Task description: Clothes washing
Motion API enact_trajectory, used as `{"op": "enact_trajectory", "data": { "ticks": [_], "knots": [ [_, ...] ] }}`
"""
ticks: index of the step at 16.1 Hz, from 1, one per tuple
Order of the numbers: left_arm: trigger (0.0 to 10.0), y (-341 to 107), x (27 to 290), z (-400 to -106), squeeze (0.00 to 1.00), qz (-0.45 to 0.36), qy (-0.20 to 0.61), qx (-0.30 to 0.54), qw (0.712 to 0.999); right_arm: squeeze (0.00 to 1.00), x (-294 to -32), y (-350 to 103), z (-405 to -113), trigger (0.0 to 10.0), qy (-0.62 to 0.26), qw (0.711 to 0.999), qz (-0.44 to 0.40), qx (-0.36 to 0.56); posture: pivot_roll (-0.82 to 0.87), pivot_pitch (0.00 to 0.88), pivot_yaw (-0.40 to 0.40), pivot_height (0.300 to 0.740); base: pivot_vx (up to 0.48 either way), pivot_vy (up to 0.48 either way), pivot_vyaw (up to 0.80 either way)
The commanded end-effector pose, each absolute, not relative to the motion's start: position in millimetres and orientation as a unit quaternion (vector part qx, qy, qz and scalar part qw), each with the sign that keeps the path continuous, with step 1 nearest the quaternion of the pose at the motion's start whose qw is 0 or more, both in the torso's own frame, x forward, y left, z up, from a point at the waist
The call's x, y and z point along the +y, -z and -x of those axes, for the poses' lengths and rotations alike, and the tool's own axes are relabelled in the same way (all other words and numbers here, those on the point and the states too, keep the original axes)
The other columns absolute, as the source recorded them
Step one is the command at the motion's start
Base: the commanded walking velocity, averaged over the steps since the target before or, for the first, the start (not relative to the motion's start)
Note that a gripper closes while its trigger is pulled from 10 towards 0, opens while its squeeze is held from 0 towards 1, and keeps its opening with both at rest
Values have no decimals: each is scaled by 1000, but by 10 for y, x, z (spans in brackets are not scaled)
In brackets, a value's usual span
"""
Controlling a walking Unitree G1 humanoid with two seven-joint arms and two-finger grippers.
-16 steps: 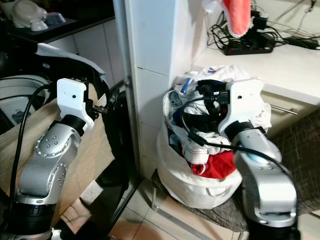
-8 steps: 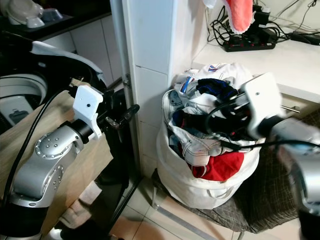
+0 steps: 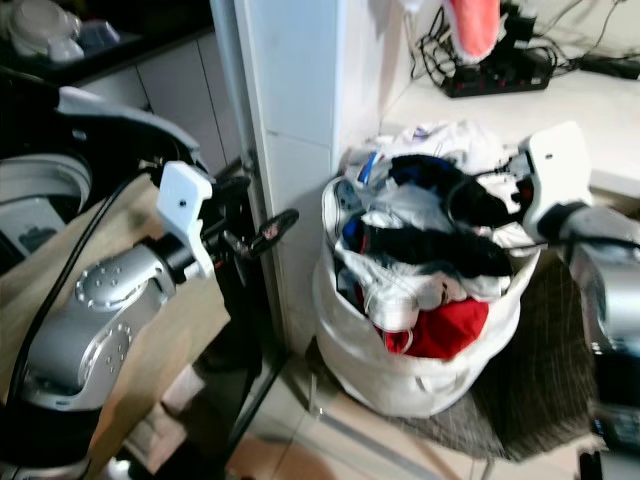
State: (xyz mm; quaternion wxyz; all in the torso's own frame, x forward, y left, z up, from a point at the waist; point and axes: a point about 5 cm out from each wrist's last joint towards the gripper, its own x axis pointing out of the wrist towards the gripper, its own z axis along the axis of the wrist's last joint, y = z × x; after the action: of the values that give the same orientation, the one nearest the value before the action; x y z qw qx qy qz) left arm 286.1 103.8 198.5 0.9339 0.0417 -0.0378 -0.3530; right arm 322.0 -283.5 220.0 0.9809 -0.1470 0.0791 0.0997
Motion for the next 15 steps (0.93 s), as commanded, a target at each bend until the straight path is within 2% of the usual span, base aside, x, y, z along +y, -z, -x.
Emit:
{"op": "enact_trajectory", "data": {
  "ticks": [1, 5, 6, 7, 11, 12, 13, 15],
  "knots": [
    [10000, -2039, 1023, -2881, 0, -47, 360, -42, 931, 1000, -2845, -2217, -3301, 10000, -120, 982, 131, 70, -72, 0, 68, 740, 0, 0, 0],
    [10000, -2041, 1028, -2843, 0, -47, 358, -38, 932, 1000, -2872, -2222, -3416, 10000, -200, 974, 82, 68, -48, 0, 43, 740, 0, 0, 0],
    [10000, -2038, 1038, -2838, 0, -47, 355, -38, 933, 592, -2882, -2201, -3428, 10000, -213, 971, 83, 76, -39, 0, 33, 740, 0, 0, 0],
    [10000, -2040, 1050, -2834, 0, -49, 351, -38, 934, 0, -2880, -2185, -3430, 10000, -228, 966, 90, 84, -31, 0, 25, 740, 0, 0, 0],
    [10000, -2047, 1114, -2802, 0, -51, 333, -37, 941, 0, -2902, -2167, -3411, 10000, -258, 957, 97, 95, 0, 0, -8, 740, 0, 0, 0],
    [10000, -2044, 1121, -2794, 0, -52, 331, -36, 941, 0, -2953, -2141, -3417, 4588, -246, 959, 98, 102, 5, 0, -11, 740, 0, 0, 0],
    [10000, -2043, 1125, -2790, 0, -54, 331, -36, 942, 0, -3011, -2116, -3421, 0, -231, 962, 96, 110, 4, 0, -9, 740, 0, 0, 0],
    [10000, -2045, 1127, -2792, 0, -55, 331, -35, 941, 0, -3050, -2102, -3418, 0, -222, 964, 91, 118, 3, 0, -5, 740, 0, 0, 0]
  ]
}}
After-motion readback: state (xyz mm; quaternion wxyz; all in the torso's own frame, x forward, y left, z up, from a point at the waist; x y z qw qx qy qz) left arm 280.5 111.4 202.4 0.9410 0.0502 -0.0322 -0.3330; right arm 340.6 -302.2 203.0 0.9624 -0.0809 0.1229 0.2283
